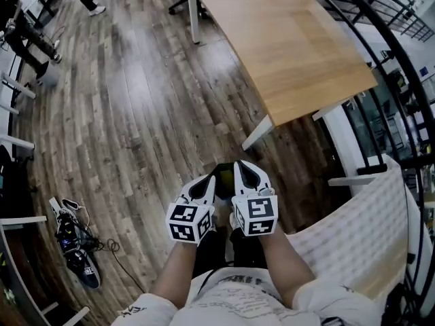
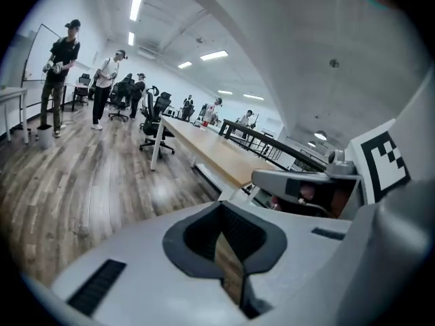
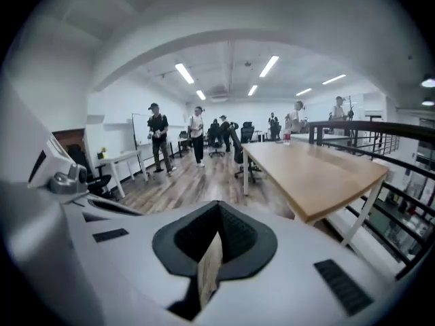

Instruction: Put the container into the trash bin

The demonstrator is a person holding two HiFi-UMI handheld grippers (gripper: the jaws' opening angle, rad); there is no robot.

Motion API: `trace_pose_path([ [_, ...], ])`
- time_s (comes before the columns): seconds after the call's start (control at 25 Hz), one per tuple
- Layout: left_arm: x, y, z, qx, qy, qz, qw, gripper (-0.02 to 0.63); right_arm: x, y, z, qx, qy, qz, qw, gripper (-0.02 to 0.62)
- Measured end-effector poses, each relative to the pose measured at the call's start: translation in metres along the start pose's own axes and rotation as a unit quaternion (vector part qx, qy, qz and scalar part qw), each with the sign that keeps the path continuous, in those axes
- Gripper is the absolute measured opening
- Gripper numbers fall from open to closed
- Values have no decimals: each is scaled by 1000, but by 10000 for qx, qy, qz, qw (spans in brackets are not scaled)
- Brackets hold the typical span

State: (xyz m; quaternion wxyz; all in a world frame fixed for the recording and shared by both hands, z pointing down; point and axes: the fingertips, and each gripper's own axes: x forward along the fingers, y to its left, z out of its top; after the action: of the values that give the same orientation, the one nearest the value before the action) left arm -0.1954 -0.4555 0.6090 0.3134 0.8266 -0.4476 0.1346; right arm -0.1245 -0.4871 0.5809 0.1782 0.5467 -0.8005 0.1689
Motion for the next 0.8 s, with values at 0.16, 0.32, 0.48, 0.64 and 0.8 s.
trace_pose_path([
  [0.16,-25,-30,88,322,-493,-22,9983,5,-37,-11,105,88,-764,-155,9969,2],
  [0.32,-53,-63,149,761,-823,-45,9937,5,-74,-12,178,273,-1244,-28,9919,2],
  [0.48,-93,-93,185,1039,-1295,34,9861,5,-124,-5,224,217,-1752,-79,9843,2],
  [0.64,-113,-115,209,1328,-1613,88,9779,5,-149,-5,248,83,-2065,-246,9781,2],
  [0.8,-117,-118,223,1435,-1731,182,9742,5,-145,-2,252,-12,-2049,-139,9787,2],
])
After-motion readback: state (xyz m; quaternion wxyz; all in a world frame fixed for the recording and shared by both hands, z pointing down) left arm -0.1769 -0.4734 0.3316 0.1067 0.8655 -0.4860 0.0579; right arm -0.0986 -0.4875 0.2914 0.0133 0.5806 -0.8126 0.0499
